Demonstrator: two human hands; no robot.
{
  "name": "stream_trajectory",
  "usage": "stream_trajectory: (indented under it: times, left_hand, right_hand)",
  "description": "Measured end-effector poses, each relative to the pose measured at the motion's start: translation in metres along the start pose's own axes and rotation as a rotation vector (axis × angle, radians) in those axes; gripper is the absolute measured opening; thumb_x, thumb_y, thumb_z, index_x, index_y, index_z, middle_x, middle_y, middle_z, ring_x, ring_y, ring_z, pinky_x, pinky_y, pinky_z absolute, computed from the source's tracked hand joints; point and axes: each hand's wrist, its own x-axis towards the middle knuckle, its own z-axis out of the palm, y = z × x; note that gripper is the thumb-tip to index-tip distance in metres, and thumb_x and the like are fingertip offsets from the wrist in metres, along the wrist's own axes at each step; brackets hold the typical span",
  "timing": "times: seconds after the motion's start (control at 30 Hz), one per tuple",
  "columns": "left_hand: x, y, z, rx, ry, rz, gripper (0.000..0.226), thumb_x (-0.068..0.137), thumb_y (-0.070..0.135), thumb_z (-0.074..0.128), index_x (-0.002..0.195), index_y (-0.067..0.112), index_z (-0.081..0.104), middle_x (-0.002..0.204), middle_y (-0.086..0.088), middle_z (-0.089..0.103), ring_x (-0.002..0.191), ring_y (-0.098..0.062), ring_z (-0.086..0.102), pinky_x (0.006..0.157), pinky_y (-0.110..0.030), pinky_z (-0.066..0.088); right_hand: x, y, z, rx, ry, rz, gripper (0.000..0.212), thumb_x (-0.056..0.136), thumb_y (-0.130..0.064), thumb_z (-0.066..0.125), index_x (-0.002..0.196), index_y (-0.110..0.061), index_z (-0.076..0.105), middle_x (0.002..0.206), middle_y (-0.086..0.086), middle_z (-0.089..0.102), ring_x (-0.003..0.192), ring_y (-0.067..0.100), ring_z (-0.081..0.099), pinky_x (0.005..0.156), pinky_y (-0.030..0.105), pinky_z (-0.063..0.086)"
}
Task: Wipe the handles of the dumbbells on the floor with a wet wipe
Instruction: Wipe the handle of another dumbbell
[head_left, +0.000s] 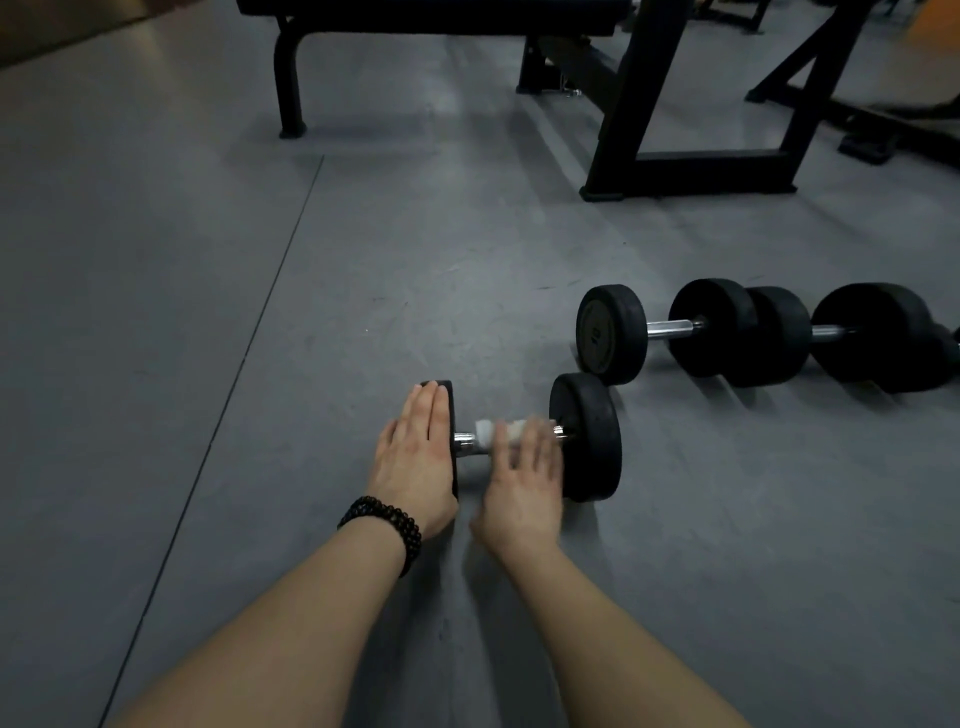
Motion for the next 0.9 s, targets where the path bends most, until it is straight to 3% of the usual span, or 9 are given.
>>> stream_trajectory:
  times: [0.1,0.23,0.37,0.47,0.53,0.6,0.7,0.83,0.9]
  left_hand:
    - [0.003,-0.001,-0.001,0.014,-0.019,0.000,0.111,0.080,0.020,0.068,0.154,0.013,-0.013,0.164,0.000,-0.014,0.150,-0.016,-0.015,0.123,-0.037,0.003]
    - [0.007,-0.005,-0.005,0.032,0.022,0.019,0.121,0.070,0.018,0.079,0.156,0.012,-0.007,0.163,0.000,-0.012,0.150,-0.018,-0.012,0.122,-0.037,-0.001]
    - [-0.014,-0.005,0.010,-0.002,0.299,0.046,0.095,0.049,0.009,0.092,0.135,0.007,0.050,0.140,-0.010,0.044,0.132,-0.025,0.036,0.107,-0.042,0.037]
    - [-0.012,-0.015,0.023,-0.022,0.472,0.063,0.064,0.057,0.006,0.091,0.115,0.005,0.063,0.123,-0.010,0.061,0.117,-0.027,0.052,0.096,-0.043,0.043]
    - [-0.002,-0.019,0.021,0.046,0.434,0.104,0.068,0.071,0.018,0.083,0.132,0.006,0.056,0.141,-0.009,0.053,0.133,-0.023,0.045,0.106,-0.041,0.033]
    - [0.009,-0.016,0.017,0.160,0.268,0.079,0.096,0.077,0.041,0.075,0.154,0.010,0.026,0.162,-0.005,0.022,0.149,-0.017,0.019,0.120,-0.041,0.017]
    - [0.034,-0.010,0.014,0.219,0.144,-0.024,0.122,0.077,0.058,0.071,0.155,0.015,-0.012,0.165,0.000,-0.013,0.151,-0.013,-0.008,0.123,-0.039,-0.001]
    - [0.058,-0.016,0.011,0.222,0.132,-0.029,0.119,0.080,0.036,0.072,0.153,0.015,-0.019,0.164,0.000,-0.017,0.151,-0.014,-0.010,0.122,-0.037,0.000]
    - [0.063,-0.019,0.015,0.191,0.145,-0.024,0.115,0.082,0.025,0.072,0.154,0.014,-0.016,0.164,-0.001,-0.014,0.151,-0.016,-0.008,0.121,-0.037,0.003]
  right_hand:
    - [0.003,0.002,-0.003,-0.083,-0.088,-0.266,0.096,0.088,-0.035,0.054,0.155,-0.022,-0.013,0.162,0.009,-0.021,0.146,0.025,-0.026,0.116,0.041,-0.019]
    - [0.004,0.025,-0.004,0.008,-0.005,0.013,0.092,0.087,-0.021,0.055,0.157,-0.017,-0.004,0.162,0.015,-0.015,0.150,0.029,-0.016,0.118,0.037,-0.011]
    - [0.015,-0.002,-0.010,0.025,-0.121,0.093,0.107,0.083,-0.038,0.060,0.153,-0.020,-0.021,0.154,0.022,-0.033,0.142,0.037,-0.032,0.120,0.046,-0.009]
    - [0.032,0.011,-0.017,0.016,-0.200,0.035,0.109,0.083,-0.035,0.061,0.152,-0.027,-0.023,0.153,0.017,-0.039,0.141,0.033,-0.036,0.119,0.045,-0.011]
    - [0.046,0.016,-0.024,0.013,-0.233,0.025,0.108,0.082,-0.034,0.061,0.152,-0.029,-0.021,0.154,0.014,-0.039,0.142,0.030,-0.036,0.118,0.042,-0.012]
    - [0.061,0.013,-0.026,0.036,-0.248,0.043,0.107,0.082,-0.037,0.061,0.154,-0.029,-0.017,0.156,0.014,-0.036,0.143,0.028,-0.034,0.119,0.041,-0.012]
    - [0.073,0.002,-0.017,0.017,-0.200,0.042,0.113,0.081,-0.052,0.066,0.155,-0.025,-0.015,0.157,0.015,-0.032,0.144,0.031,-0.031,0.121,0.044,-0.010]
    - [0.077,0.008,0.000,-0.053,-0.134,-0.250,0.098,0.090,-0.047,0.056,0.155,-0.029,-0.015,0.158,0.011,-0.030,0.146,0.029,-0.028,0.121,0.044,-0.009]
    - [0.082,0.024,0.008,-0.079,-0.058,-0.196,0.096,0.090,-0.037,0.056,0.153,-0.033,-0.016,0.157,0.008,-0.029,0.148,0.028,-0.023,0.119,0.042,-0.014]
